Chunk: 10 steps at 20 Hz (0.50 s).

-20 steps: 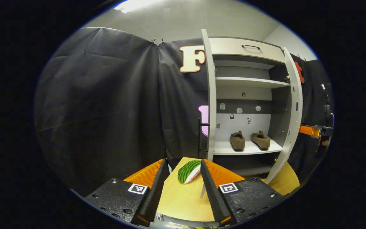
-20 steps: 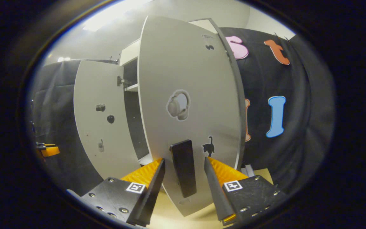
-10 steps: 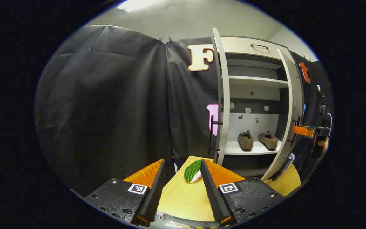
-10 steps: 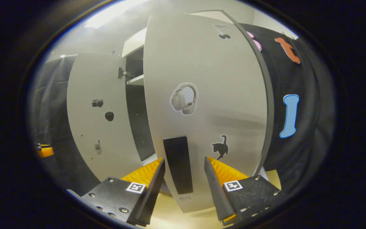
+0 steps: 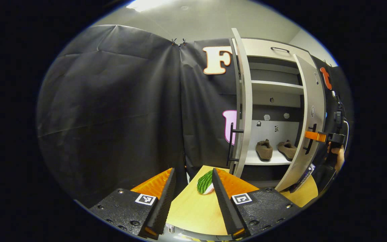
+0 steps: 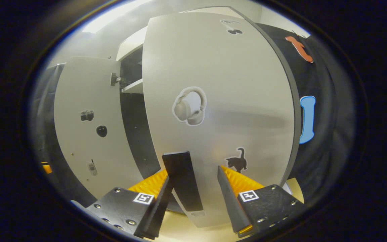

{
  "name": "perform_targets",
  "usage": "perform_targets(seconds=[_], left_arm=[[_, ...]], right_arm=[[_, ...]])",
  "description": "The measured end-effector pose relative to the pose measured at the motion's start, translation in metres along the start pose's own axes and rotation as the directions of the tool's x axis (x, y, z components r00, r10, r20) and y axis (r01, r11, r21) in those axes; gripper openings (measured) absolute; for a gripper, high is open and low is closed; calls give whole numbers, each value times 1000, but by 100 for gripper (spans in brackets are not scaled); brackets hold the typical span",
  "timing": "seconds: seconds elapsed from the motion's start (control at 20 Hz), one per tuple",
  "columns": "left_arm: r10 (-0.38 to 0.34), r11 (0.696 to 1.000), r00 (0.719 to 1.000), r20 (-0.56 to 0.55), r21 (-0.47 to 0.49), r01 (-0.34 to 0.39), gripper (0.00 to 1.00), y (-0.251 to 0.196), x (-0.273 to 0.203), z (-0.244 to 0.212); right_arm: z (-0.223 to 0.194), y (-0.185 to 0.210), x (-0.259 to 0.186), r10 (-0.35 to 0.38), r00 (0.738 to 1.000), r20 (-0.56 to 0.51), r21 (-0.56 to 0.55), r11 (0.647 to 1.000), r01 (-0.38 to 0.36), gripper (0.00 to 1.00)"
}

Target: Grab one shoe with the right hand and put it into the shoe cabinet, grab the other shoe with the left hand and put it into the shoe cabinet; then close the right door with the right hand and the left door with the left hand.

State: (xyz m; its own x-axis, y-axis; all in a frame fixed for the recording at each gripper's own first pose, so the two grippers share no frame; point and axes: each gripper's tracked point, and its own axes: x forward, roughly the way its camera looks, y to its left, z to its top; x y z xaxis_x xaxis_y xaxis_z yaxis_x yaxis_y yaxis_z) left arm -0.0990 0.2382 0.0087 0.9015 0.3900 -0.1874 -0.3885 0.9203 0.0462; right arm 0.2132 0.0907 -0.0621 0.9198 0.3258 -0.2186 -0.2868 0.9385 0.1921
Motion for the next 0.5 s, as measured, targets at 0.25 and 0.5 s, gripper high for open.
perform_targets(seconds=[0.25,0.5], left_arm=[[-7,1000,1000,-7,3,7,67,0,8,-1],[-9,1000,1000,-6,-11,9,67,5,13,-3]], right_arm=[[-1,1,14,-55,998,22,-31,998,56,78],[-4,0,21,-94,995,41,-54,994,96,80]])
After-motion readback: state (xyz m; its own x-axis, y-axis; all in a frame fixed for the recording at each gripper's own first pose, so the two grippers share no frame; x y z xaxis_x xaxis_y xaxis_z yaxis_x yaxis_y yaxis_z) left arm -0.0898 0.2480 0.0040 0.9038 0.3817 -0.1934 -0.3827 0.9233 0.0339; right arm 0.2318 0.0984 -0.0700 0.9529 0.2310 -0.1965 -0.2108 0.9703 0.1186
